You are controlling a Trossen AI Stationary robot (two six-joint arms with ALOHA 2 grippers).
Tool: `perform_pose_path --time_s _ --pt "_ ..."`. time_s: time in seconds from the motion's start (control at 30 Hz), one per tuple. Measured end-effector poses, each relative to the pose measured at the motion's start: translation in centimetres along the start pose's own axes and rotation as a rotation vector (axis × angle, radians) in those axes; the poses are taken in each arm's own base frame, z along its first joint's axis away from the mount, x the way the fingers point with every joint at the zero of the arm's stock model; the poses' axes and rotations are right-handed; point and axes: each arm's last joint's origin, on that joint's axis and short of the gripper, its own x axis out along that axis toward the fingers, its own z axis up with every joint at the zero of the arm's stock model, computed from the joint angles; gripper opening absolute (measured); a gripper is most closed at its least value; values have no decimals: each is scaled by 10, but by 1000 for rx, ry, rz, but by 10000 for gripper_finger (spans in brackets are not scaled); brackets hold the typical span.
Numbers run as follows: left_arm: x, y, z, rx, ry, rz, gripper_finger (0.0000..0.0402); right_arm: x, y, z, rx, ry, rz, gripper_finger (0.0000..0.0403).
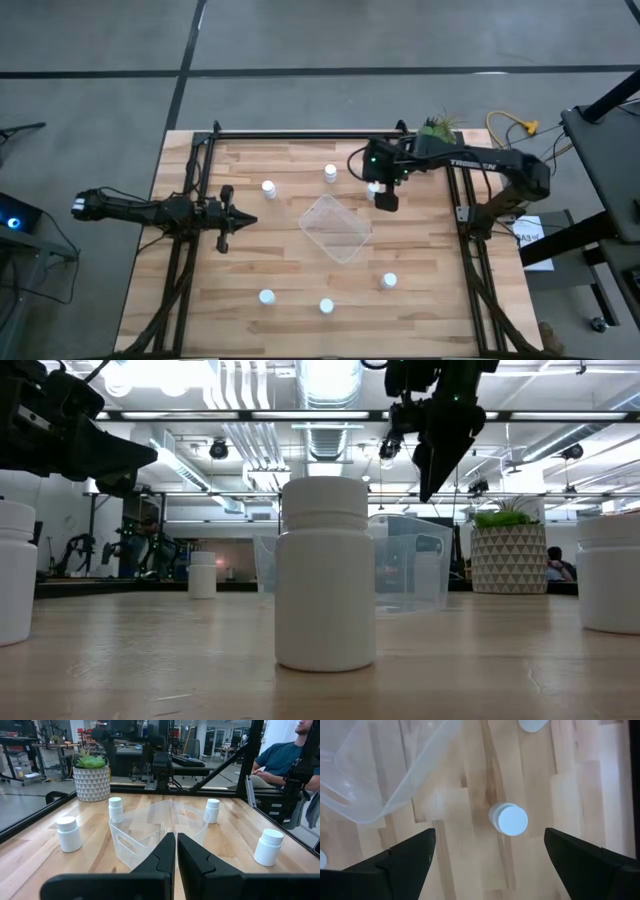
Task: Pick and place pill bottles into a basket
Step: Put the white pill bottle into the transparent bin
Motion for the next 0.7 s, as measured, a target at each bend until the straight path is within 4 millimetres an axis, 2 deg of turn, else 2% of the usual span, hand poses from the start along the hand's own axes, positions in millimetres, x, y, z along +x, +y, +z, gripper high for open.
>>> perform_pose_path --time_s 0.47,0.7 --pt "2 0 -3 4 37 2 0 6 -1 3 75 4 -6 364" --pt "2 0 -3 3 39 2 0 9 -8 6 76 -29 -18 364"
